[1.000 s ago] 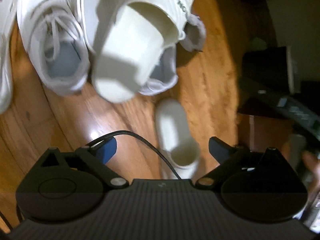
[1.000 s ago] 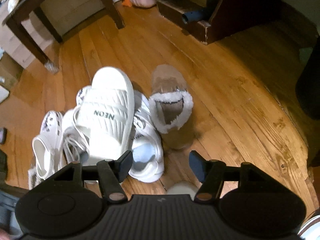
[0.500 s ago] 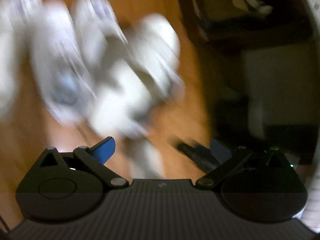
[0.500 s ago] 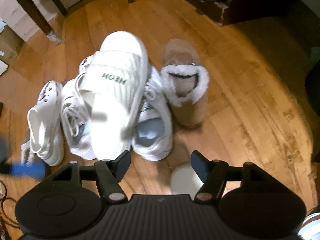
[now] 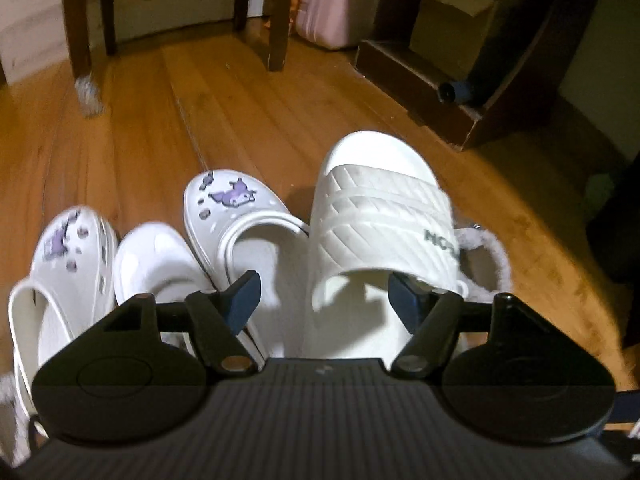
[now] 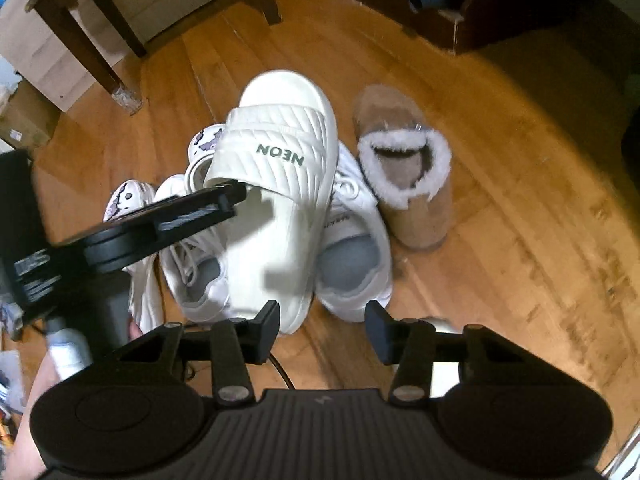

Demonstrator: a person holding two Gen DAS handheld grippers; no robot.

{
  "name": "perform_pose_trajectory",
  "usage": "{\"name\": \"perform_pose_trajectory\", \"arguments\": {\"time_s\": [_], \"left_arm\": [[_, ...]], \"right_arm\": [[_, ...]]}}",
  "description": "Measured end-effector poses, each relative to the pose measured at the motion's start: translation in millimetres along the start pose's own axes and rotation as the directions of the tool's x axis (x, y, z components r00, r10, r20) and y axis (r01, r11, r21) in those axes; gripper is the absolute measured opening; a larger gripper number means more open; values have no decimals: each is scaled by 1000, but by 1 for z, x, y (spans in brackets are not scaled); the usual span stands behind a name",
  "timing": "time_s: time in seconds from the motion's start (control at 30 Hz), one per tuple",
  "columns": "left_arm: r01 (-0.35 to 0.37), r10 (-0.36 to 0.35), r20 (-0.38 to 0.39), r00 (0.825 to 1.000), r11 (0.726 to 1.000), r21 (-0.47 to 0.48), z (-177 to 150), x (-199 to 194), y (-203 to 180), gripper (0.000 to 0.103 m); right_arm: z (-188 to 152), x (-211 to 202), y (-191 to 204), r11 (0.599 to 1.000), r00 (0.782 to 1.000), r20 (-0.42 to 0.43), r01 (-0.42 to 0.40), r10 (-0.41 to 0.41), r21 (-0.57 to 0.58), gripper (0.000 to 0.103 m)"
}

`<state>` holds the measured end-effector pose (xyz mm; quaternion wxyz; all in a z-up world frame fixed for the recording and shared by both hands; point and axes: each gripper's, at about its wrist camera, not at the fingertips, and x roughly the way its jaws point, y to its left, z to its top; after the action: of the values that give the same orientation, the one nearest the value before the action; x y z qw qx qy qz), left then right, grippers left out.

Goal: Organize scattered shoes
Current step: 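Close the left gripper on the strap of the second NEON slide, then lift the second slide with the left gripper and carry it beside the first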

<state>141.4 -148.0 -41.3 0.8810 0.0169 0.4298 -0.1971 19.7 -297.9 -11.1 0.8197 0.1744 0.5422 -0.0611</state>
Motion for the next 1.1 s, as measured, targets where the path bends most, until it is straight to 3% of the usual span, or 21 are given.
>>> {"name": "perform_pose_trajectory", "arguments": {"time_s": [0.1,0.17,0.3,0.33,0.4,0.5,0.63,0.87,1.1], "left_arm": [[-31,31,4,1000,999,9,-1,10,3,68],[-43,43,1,999,999,-4,-1,15,4,46],[-42,40,-36,999,998,-48,2,26,3,33],[-40,39,-39,998,998,-39,2,27,1,19],[-49,48,-47,998,999,-18,4,27,-8,11],[-109,104,-79,991,992,-59,7,25,-16,9],[-138,129,-101,986,987,-85,7,17,-19,8],[-109,95,-172,980,991,-75,-5,3,-16,8],[-51,20,-265,964,992,-111,-30,-25,-1,9]], "right_arm": [[0,-2,-5,1000,1000,-9,-15,16,26,48],[1,-4,-8,999,1000,-14,-26,27,35,48],[4,-9,-17,999,1000,-9,-21,22,40,49],[5,-10,-20,999,1000,-11,-18,18,45,49],[7,-12,-25,998,1000,-14,-13,14,55,49],[8,-17,-29,998,1000,-13,-12,12,62,50],[8,-22,-33,998,1000,-13,-13,14,65,52],[11,-30,-40,999,1000,-18,-9,10,45,55],[7,-30,-42,1000,996,-85,-19,20,19,55]]}}
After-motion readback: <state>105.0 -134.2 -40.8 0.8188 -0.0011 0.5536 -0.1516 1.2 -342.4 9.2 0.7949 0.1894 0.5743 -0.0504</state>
